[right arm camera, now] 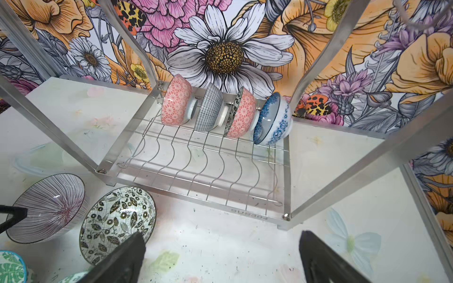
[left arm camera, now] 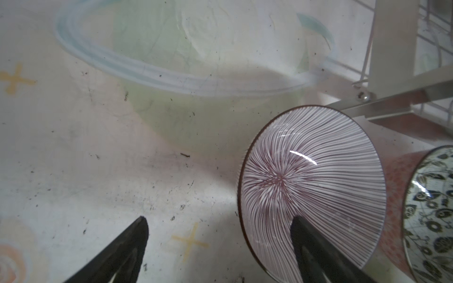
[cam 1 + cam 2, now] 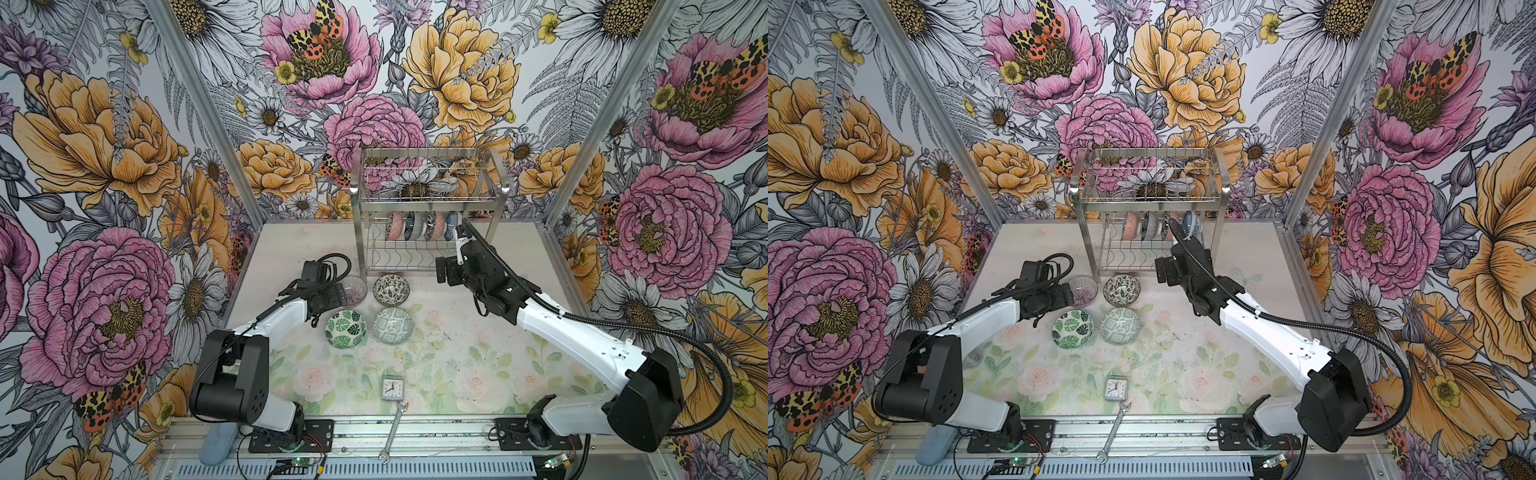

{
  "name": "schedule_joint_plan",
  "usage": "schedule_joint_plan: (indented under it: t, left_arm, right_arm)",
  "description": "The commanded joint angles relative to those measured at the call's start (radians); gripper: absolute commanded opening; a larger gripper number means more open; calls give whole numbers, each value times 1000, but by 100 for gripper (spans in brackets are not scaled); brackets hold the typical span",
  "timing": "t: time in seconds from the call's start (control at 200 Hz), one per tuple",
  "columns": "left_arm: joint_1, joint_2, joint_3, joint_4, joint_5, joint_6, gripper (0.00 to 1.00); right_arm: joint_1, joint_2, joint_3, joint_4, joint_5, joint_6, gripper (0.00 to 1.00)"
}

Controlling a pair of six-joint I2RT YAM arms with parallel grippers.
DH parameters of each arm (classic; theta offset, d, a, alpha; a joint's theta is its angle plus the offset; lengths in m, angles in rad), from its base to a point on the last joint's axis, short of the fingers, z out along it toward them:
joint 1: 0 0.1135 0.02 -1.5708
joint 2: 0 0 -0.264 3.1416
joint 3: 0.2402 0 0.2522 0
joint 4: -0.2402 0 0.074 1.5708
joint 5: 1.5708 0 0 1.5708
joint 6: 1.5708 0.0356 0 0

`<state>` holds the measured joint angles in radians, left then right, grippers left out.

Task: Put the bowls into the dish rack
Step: 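Lower the left gripper onto the purple striped bowl rim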

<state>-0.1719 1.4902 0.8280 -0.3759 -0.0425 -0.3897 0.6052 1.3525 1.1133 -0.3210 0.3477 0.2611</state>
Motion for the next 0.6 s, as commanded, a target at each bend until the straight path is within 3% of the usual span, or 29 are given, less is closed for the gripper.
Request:
schedule_joint_plan:
  t: [0.0,0.195,0.595]
  left_arm:
    - [9,27,34,47,43,25,87]
    - [16,49,33,70,42,34,73]
    - [23,133,53,128,78,18,60]
  right_arm:
    - [5,25,20,-26,9,48,100]
    - [4,70,33,-26,20,60,100]
    - [-16,119,100,-25,-1,0,100]
